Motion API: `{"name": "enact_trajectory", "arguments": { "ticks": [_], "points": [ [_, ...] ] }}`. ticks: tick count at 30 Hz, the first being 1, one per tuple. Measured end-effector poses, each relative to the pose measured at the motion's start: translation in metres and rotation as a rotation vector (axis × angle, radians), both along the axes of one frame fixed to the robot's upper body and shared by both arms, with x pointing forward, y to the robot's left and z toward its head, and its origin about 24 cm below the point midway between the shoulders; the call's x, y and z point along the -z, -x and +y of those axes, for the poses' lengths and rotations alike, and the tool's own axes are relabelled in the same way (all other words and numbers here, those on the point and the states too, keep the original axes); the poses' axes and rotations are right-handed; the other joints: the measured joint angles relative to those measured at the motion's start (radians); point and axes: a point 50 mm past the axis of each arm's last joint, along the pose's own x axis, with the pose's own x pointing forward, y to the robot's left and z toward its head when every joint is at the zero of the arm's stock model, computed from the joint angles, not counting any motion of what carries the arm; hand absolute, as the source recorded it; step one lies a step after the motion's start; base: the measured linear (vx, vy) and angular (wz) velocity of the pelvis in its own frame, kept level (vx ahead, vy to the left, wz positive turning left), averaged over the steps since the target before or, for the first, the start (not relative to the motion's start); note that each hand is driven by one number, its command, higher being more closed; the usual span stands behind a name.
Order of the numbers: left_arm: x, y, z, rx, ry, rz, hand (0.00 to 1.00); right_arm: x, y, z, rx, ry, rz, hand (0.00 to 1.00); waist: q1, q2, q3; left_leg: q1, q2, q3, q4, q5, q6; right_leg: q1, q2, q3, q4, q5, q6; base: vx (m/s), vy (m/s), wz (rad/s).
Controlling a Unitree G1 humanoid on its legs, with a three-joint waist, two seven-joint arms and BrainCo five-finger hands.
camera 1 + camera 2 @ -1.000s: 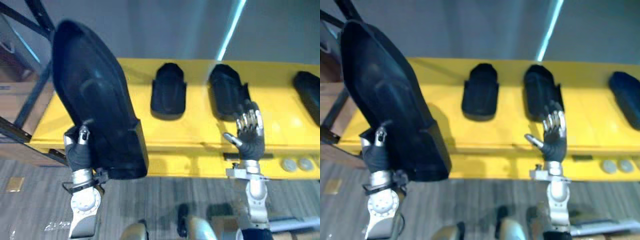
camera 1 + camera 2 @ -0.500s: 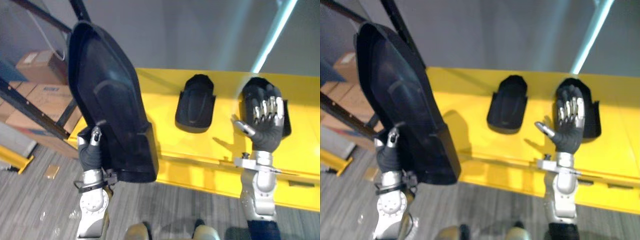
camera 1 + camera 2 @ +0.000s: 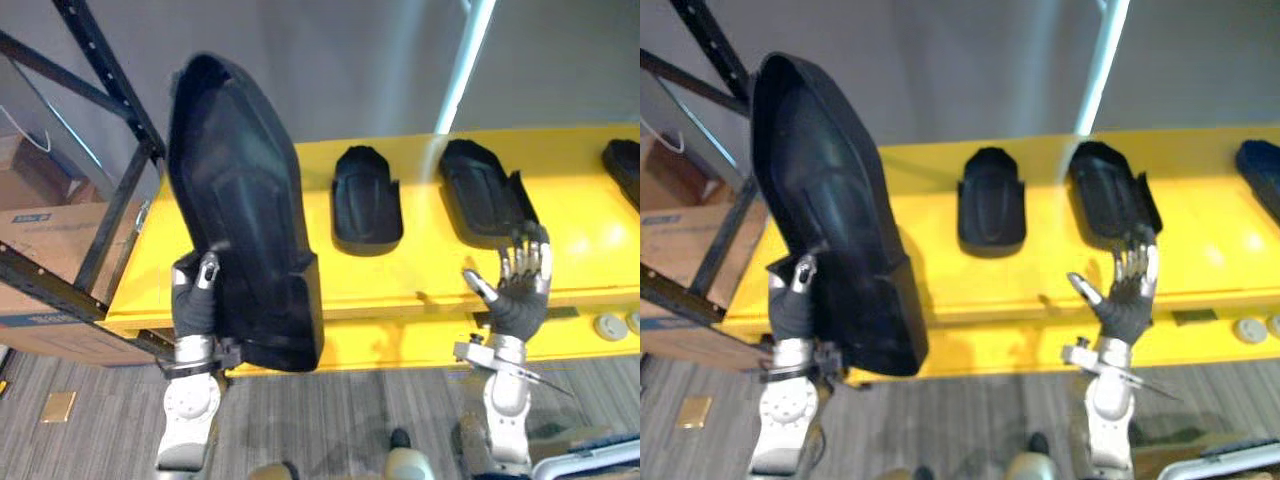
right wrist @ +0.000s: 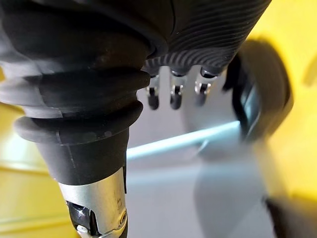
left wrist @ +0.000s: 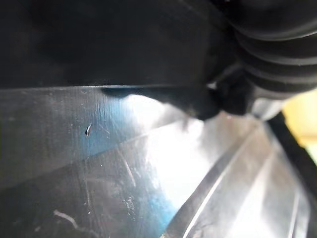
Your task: Walk over and take plastic housings, then place them on the shelf
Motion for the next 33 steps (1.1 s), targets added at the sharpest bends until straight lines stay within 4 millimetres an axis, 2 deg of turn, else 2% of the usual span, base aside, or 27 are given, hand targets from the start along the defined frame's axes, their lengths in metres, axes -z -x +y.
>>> {"name": "enact_trajectory", "arguments": {
  "ticks": [2,3,4,5,8,10,11,12,13,14,15,16,17,19,20,23,26,30,32,33],
  "points": [
    [0.008,0.001,0.003,-0.045,0.025,0.029,1.0,-0.001,0.0,-0.007,0.008,0.034,0.006,0.0,0.004,0.014,0.012,-0.083,0.042,-0.031,0.232,0.028,0.036,0.026,0.012,0.005,0.022,-0.028,-0.015,0.02,-0.133,-0.12],
    [0.009,0.001,0.005,-0.056,0.026,0.033,1.0,-0.001,0.001,-0.007,0.008,0.044,0.006,0.0,0.003,0.019,0.015,-0.096,0.051,-0.048,0.275,0.041,0.033,0.044,0.016,0.009,0.02,-0.029,-0.02,0.06,-0.09,-0.22],
    [0.009,0.002,0.008,-0.07,0.025,0.036,1.0,-0.002,0.001,-0.008,0.009,0.051,-0.001,0.0,0.003,0.011,0.02,-0.112,0.064,-0.068,0.318,0.062,0.022,0.06,0.014,0.018,0.011,-0.029,-0.023,0.06,-0.042,-0.31],
    [0.009,0.003,0.01,-0.079,0.024,0.03,1.0,-0.006,0.003,-0.008,0.001,0.064,-0.031,0.0,0.01,0.014,0.015,-0.105,0.068,-0.068,0.289,0.047,0.008,0.06,0.008,0.026,0.011,-0.028,-0.026,0.07,-0.033,-0.29],
    [0.005,0.001,0.011,-0.083,0.021,0.007,1.0,-0.011,0.003,-0.011,0.004,0.077,-0.061,0.0,-0.001,0.012,0.017,-0.11,0.078,-0.066,0.122,0.044,0.008,0.045,-0.011,0.052,0.011,-0.034,-0.03,0.05,0.037,-0.14],
    [0.008,0.001,0.012,-0.09,0.02,0.022,1.0,-0.012,0.002,-0.011,0.007,0.076,-0.06,0.0,-0.003,0.016,0.016,-0.095,0.088,-0.067,0.009,0.076,-0.028,0.027,-0.032,0.078,0.049,-0.056,0.002,0.03,0.191,-0.34],
    [0.009,0.001,0.012,-0.096,0.016,0.025,1.0,-0.013,0.001,-0.012,0.008,0.079,-0.061,0.0,-0.001,0.022,0.014,-0.087,0.088,-0.066,-0.016,0.1,-0.033,0.017,-0.035,0.091,0.066,-0.062,0.012,0.01,0.267,-0.5],
    [0.009,0.001,0.012,-0.105,0.001,0.025,1.0,-0.017,-0.002,-0.014,0.016,0.087,-0.074,0.0,-0.002,0.046,0.01,-0.066,0.086,-0.062,-0.036,0.125,-0.048,0.006,-0.035,0.112,0.091,-0.082,0.041,0.01,0.295,-0.41],
    [0.009,0.0,0.012,-0.104,-0.009,0.026,1.0,-0.017,-0.002,-0.014,0.025,0.08,-0.075,0.0,-0.009,0.051,0.004,-0.05,0.072,-0.058,-0.044,0.068,-0.102,0.001,-0.047,0.119,0.1,-0.092,0.059,0.02,0.388,-0.35],
    [0.006,-0.002,0.016,-0.109,-0.037,0.02,1.0,-0.014,-0.003,-0.013,0.041,0.05,-0.067,0.0,-0.017,0.022,0.004,-0.038,0.026,-0.038,-0.046,0.05,-0.1,0.006,-0.097,0.137,0.095,-0.089,0.07,0.02,0.369,-0.15],
    [0.004,-0.003,0.018,-0.112,-0.053,0.02,1.0,-0.012,-0.002,-0.011,0.046,0.031,-0.061,0.0,-0.019,0.007,0.002,-0.038,0.007,-0.032,-0.046,0.044,-0.092,0.008,-0.117,0.14,0.082,-0.082,0.071,0.04,0.402,-0.07],
    [0.002,-0.005,0.023,-0.114,-0.084,0.029,1.0,-0.007,-0.002,-0.006,0.045,-0.012,-0.051,0.0,-0.025,-0.016,0.002,-0.039,-0.022,-0.025,-0.048,0.038,-0.081,0.021,-0.145,0.139,0.056,-0.045,0.077,0.04,0.339,-0.2],
    [0.003,-0.006,0.029,-0.125,-0.105,0.05,1.0,-0.004,-0.003,0.001,0.029,-0.057,-0.05,0.0,-0.018,-0.022,-0.001,-0.03,-0.027,0.0,-0.061,0.038,-0.077,0.019,-0.148,0.13,0.027,0.007,0.075,0.05,0.242,-0.26],
    [0.004,-0.006,0.036,-0.15,-0.114,0.077,1.0,-0.001,-0.003,0.012,0.0,-0.082,-0.038,0.0,-0.014,-0.022,-0.003,-0.004,-0.026,0.023,-0.103,0.049,-0.066,0.026,-0.14,0.085,-0.008,0.069,0.065,0.04,0.139,-0.28],
    [0.004,-0.006,0.038,-0.159,-0.114,0.084,1.0,0.003,-0.001,0.018,-0.01,-0.076,-0.019,0.0,-0.02,-0.025,-0.007,-0.003,-0.028,0.02,-0.11,0.05,-0.066,0.035,-0.134,0.043,-0.017,0.075,0.059,0.04,0.075,-0.03],
    [0.007,-0.007,0.041,-0.175,-0.112,0.116,1.0,0.011,0.002,0.02,-0.016,-0.058,0.041,0.0,-0.019,-0.029,-0.016,-0.007,-0.013,0.008,-0.13,0.059,-0.079,0.045,-0.116,-0.004,-0.033,0.072,0.055,0.06,-0.033,0.14],
    [0.007,-0.007,0.047,-0.229,-0.11,0.149,1.0,0.003,-0.004,0.018,-0.062,0.001,0.012,0.0,-0.005,-0.016,-0.024,-0.008,0.006,0.016,-0.175,0.088,-0.099,0.032,-0.091,-0.013,-0.064,0.072,0.055,0.03,-0.091,-0.05],
    [0.009,-0.009,0.055,-0.31,-0.104,0.192,1.0,-0.007,-0.011,0.019,-0.117,0.064,-0.021,0.0,-0.003,-0.004,-0.031,-0.001,0.03,0.008,-0.23,0.129,-0.117,0.036,-0.062,-0.056,-0.087,0.073,0.056,0.0,-0.099,0.05],
    [0.01,-0.01,0.061,-0.364,-0.09,0.215,1.0,-0.008,-0.012,0.02,-0.143,0.074,-0.014,0.0,0.001,-0.002,-0.032,0.017,0.037,0.007,-0.26,0.147,-0.122,0.043,-0.05,-0.058,-0.088,0.073,0.056,-0.02,-0.052,0.01],
    [0.011,-0.01,0.071,-0.421,-0.079,0.237,1.0,-0.007,-0.014,0.025,-0.185,0.086,-0.002,0.0,0.0,-0.001,-0.033,0.032,0.037,0.01,-0.277,0.156,-0.124,0.052,-0.047,-0.058,-0.095,0.073,0.056,-0.04,-0.031,-0.03]
  ]
}}
